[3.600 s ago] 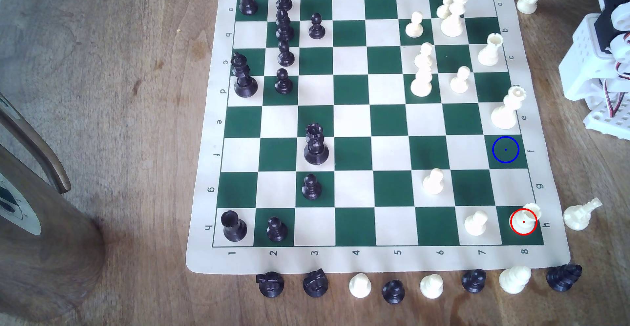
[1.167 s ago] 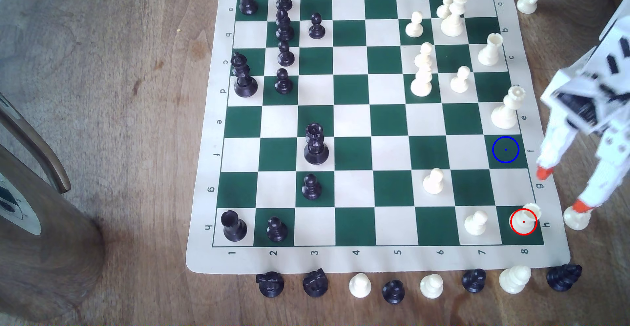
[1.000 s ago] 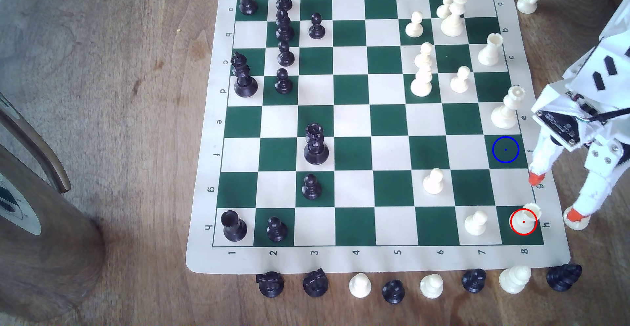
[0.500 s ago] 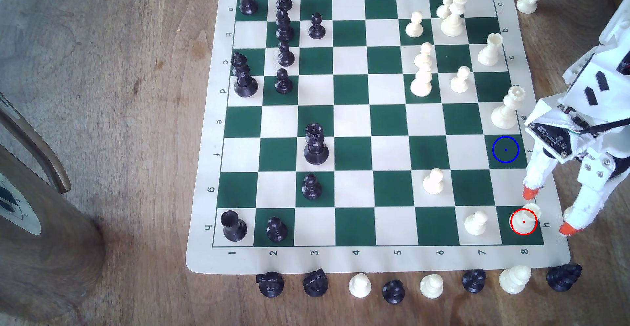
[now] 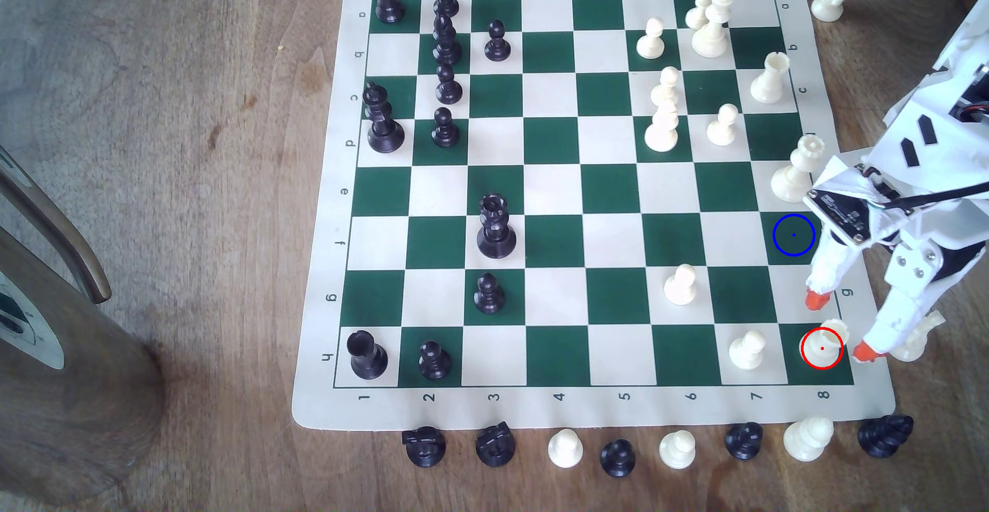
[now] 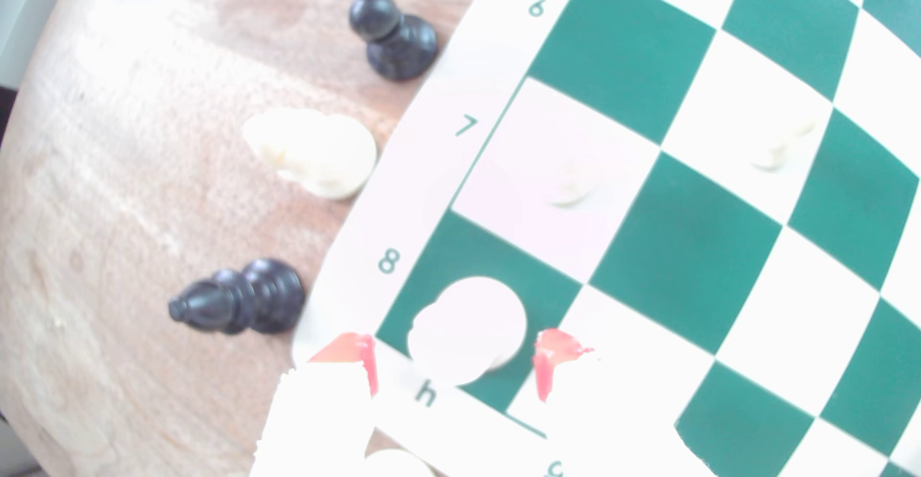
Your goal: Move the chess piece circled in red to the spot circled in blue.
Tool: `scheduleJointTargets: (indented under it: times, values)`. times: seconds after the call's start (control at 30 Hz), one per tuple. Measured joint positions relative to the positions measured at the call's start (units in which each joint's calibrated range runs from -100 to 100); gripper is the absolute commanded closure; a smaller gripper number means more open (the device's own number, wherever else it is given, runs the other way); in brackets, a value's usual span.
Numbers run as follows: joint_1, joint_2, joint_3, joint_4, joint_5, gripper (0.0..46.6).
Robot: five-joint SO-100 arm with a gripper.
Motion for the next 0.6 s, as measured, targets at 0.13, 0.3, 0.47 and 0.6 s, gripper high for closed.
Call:
scheduleJointTargets:
  times: [0.13, 0.3, 0.47, 0.6]
  values:
    - [0.1, 1.8, 0.2, -1.6, 0.0, 31.3]
    - [0.1, 2.3, 0.2, -2.0, 0.0, 33.1]
    - [0.1, 2.5, 0.2, -2.5, 0.0, 34.7]
    - [0.0, 2.7, 0.2, -3.1, -0.5, 41.4]
